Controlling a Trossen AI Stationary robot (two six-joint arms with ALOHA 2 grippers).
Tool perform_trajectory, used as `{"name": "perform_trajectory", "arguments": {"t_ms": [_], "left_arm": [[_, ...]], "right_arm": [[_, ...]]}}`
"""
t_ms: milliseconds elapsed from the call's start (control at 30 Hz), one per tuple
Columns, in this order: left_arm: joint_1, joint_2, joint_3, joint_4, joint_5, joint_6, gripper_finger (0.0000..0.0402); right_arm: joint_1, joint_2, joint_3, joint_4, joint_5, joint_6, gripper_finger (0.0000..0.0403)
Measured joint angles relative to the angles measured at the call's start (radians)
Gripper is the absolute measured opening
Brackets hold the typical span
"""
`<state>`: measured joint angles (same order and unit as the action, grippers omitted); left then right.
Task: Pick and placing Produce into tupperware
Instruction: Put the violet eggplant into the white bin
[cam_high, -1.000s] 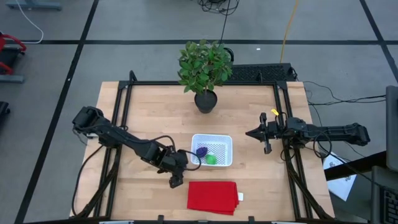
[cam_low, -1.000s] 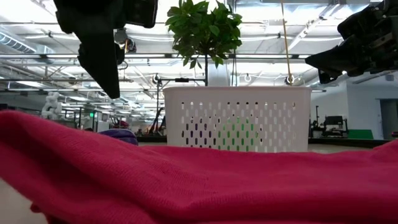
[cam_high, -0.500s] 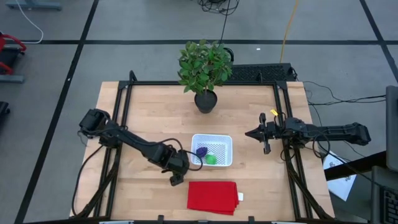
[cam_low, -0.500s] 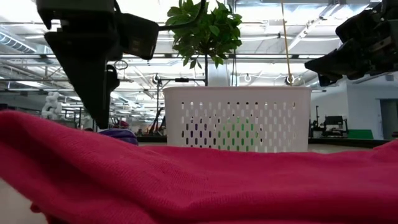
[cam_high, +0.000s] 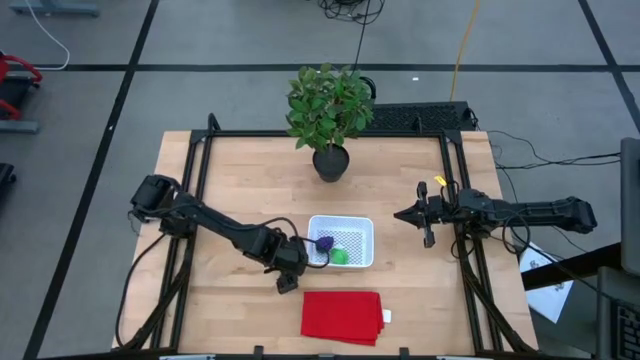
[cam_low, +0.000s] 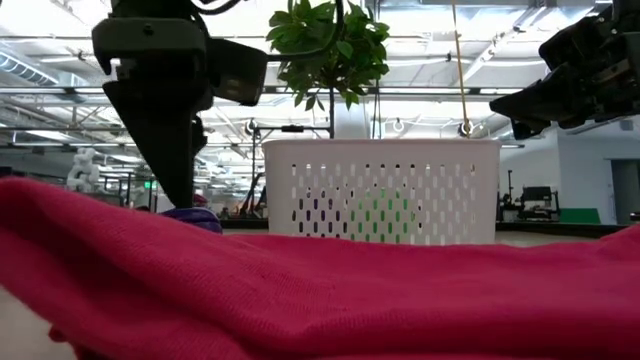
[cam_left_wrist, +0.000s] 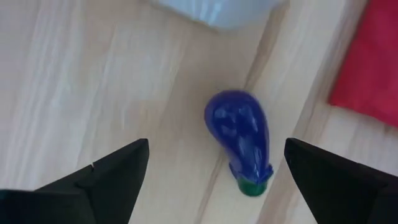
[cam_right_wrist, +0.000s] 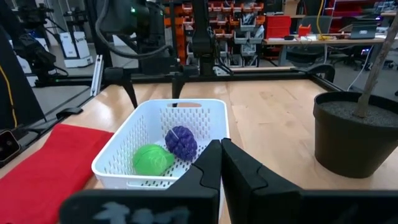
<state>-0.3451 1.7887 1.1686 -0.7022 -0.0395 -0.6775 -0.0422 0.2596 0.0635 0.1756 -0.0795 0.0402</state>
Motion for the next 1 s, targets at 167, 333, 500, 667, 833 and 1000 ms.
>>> {"name": "perform_trajectory", "arguments": {"t_ms": [167, 333, 500, 667, 833, 1000], "left_arm": [[0.005, 0.036, -0.001, 0.015, 0.016, 0.019, 0.0379], [0.005, 0.068, 0.000, 0.037, 0.040, 0.029, 0.0379], [0.005, 0.096, 0.003, 0.057, 0.049, 0.035, 0.0379], [0.004, 0.114, 0.005, 0.056, 0.036, 0.046, 0.0379], [0.003, 0.115, 0.004, 0.058, 0.012, 0.045, 0.0379], [0.003, 0.116, 0.003, 0.058, 0.005, 0.045, 0.0378]], "right_arm": [[0.000, 0.000, 0.000, -0.001, 0.000, 0.000, 0.0000], [0.000, 0.004, 0.000, -0.007, 0.000, 0.000, 0.0000], [0.000, 0.013, 0.000, -0.004, 0.000, 0.000, 0.0000], [0.000, 0.023, 0.000, -0.001, 0.001, -0.001, 0.0000], [0.000, 0.025, 0.000, 0.000, 0.001, -0.003, 0.0000], [0.000, 0.025, 0.000, 0.000, 0.001, -0.007, 0.0000]]}}
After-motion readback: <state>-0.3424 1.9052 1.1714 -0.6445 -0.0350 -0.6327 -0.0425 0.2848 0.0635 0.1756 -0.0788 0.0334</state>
